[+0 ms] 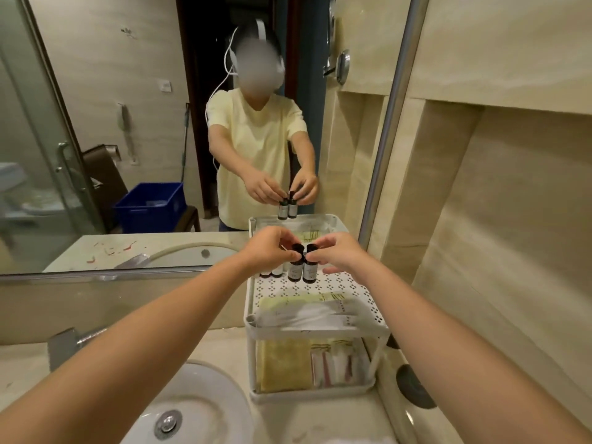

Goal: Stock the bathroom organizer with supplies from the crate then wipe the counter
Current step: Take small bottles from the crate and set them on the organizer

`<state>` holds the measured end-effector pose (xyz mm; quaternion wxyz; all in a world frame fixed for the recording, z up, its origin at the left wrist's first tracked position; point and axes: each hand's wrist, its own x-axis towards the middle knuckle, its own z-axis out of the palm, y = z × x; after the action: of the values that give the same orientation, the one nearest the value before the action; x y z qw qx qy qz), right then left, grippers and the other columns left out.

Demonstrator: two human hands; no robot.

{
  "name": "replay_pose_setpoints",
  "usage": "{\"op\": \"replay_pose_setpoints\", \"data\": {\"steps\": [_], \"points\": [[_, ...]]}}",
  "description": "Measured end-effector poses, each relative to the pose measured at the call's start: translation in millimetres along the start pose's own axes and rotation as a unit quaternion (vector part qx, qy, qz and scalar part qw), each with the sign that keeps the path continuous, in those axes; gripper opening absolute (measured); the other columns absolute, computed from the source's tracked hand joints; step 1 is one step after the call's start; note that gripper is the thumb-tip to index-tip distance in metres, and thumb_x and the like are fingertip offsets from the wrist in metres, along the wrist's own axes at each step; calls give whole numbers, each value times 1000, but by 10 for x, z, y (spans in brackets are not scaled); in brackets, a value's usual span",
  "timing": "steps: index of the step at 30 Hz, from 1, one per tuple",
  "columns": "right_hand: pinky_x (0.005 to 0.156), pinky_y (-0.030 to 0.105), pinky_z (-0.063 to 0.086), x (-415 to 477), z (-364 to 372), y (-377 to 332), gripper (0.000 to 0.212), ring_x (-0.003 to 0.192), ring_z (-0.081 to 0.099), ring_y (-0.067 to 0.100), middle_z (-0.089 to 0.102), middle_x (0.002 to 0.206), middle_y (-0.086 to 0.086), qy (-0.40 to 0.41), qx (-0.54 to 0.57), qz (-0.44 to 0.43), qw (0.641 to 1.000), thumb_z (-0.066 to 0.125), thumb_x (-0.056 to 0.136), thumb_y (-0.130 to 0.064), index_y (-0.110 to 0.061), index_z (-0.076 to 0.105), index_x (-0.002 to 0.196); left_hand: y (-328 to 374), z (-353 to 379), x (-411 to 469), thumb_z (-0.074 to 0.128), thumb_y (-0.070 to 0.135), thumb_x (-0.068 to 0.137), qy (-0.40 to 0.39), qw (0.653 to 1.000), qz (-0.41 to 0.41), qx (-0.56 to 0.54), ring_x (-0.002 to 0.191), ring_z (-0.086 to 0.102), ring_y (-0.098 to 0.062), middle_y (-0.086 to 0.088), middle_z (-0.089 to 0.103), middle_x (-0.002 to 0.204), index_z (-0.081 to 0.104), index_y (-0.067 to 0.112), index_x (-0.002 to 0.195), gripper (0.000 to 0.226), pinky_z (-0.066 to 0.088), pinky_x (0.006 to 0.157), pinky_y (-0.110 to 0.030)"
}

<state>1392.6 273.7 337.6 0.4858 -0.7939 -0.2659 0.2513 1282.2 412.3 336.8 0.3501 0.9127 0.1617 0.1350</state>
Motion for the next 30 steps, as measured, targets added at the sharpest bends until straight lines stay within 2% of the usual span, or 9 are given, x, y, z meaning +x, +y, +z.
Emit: {"op": "replay_pose_setpoints", "data": {"steps": [8, 13, 15, 18, 21, 30], "points": [[73, 34, 59, 612, 56, 174, 19, 88, 65, 16, 68, 91, 0, -18, -66, -14, 998, 79, 78, -11, -16, 71, 95, -260, 163, 430, 72, 26, 85, 20, 993, -20, 114, 89, 65, -12, 5, 71, 100, 68, 20, 108, 24, 56, 82, -38], [80, 40, 60, 836, 139, 278, 14, 90, 69, 20, 72, 89, 0, -11, -115, -29, 993, 79, 76, -12, -21, 71, 82, -429, 261, 531, 69, 29, 85, 34, 981, -16, 188, 86, 64, -11, 9, 72, 99, 69, 29, 106, 21, 55, 74, -33], [81, 39, 58, 894, 165, 304, 16, 88, 68, 18, 71, 84, -4, -8, -138, -40, 990, 79, 74, -14, -26, 69, 74, -486, 298, 548, 70, 30, 84, 54, 976, -3, 213, 87, 63, -12, 9, 71, 97, 71, 30, 106, 22, 53, 70, -30], [75, 32, 53, 943, 189, 339, 17, 82, 66, 14, 69, 75, -10, -7, -177, -57, 982, 79, 74, -16, -27, 67, 68, -562, 348, 583, 69, 36, 84, 86, 961, 24, 262, 92, 58, -14, 7, 64, 96, 70, 31, 110, 26, 44, 67, -28], [75, 32, 52, 970, 215, 377, 14, 83, 66, 14, 70, 81, -8, -4, -189, -70, 979, 78, 75, -17, -28, 68, 75, -612, 364, 616, 67, 41, 85, 102, 947, 30, 303, 95, 56, -16, 6, 61, 99, 68, 33, 114, 30, 36, 66, -28], [79, 37, 55, 1004, 266, 406, 16, 87, 65, 16, 69, 90, -7, 21, -209, -81, 974, 76, 79, -19, -28, 65, 87, -651, 379, 662, 63, 45, 88, 115, 925, 39, 360, 95, 55, -17, 5, 61, 101, 66, 35, 118, 32, 31, 69, -29]]}}
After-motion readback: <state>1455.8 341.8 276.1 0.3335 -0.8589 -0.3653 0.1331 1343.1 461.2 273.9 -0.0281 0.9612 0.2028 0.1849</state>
